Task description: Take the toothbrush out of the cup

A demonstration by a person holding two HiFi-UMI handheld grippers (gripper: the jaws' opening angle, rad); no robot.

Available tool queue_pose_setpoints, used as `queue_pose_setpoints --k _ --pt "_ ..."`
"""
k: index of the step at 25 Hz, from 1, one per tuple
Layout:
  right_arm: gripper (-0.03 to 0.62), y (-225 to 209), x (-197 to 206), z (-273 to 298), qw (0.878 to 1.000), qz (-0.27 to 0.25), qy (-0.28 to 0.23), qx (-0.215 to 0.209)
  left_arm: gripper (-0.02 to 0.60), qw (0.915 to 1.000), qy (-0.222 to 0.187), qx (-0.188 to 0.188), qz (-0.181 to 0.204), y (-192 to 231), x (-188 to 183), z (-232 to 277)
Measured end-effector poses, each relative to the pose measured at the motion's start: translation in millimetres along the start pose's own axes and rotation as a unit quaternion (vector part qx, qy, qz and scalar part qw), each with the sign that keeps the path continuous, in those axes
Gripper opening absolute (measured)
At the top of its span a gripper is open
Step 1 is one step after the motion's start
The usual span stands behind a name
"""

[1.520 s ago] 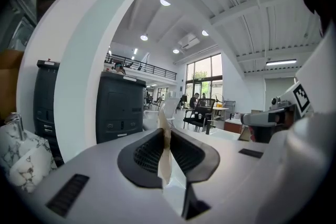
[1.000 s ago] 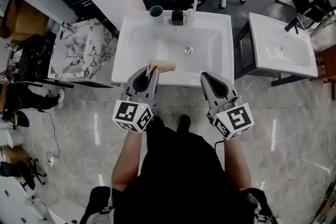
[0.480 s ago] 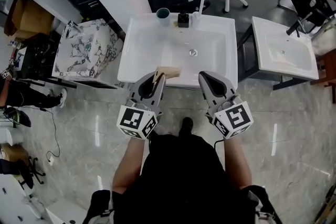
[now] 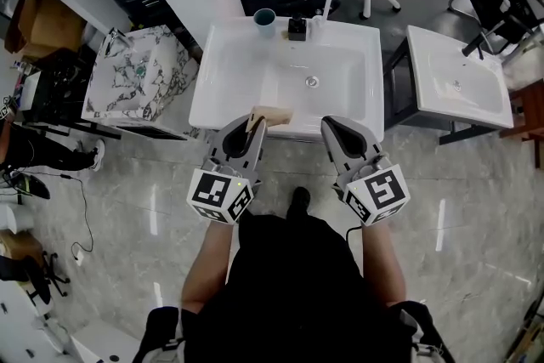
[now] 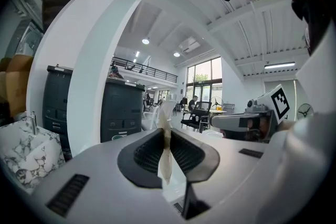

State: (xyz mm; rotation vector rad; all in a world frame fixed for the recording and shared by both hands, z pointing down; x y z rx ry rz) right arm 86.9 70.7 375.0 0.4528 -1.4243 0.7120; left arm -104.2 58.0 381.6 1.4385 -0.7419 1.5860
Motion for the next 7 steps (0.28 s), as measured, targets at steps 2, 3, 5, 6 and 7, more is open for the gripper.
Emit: queue_pose_setpoints --k 2,3,5,6,7 --pt "0.031 2.0 0.2 -1.2 1.000 -0.001 0.001 0.002 0.052 1.0000 0.000 0.001 -0.001 -0.2 0.7 -1.0" --pt "0.031 2.8 0.0 -1.7 1.000 -0.002 0.001 0.002 0.052 1.0000 0.000 0.002 -0.001 -0.4 0.8 -1.4" --pt "0.031 3.4 -0.6 -2.9 1.000 -0.002 0.001 0.003 0.052 1.0000 0.000 0.004 -0.001 -1.4 0.3 -1.5" --pt "0.031 3.4 -0.9 -3.5 1.000 -0.002 0.001 0.003 0.052 1.0000 -0.001 0.005 -0.001 -2.0 -0.1 -1.4" --pt "0.031 3.4 -1.3 -4.1 1.000 -0.003 0.001 0.004 0.052 1.0000 -0.001 0.006 -0.001 -2.6 -0.6 -1.3"
Point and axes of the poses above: the fingertips, and each gripper's own axes: z forward along the fingers, y to its left, x out of its underside, the point moved 6 cm from there along -z, backward along the fingers, and after that the axes turned 7 degrees about -x, right-handed, at the moved point
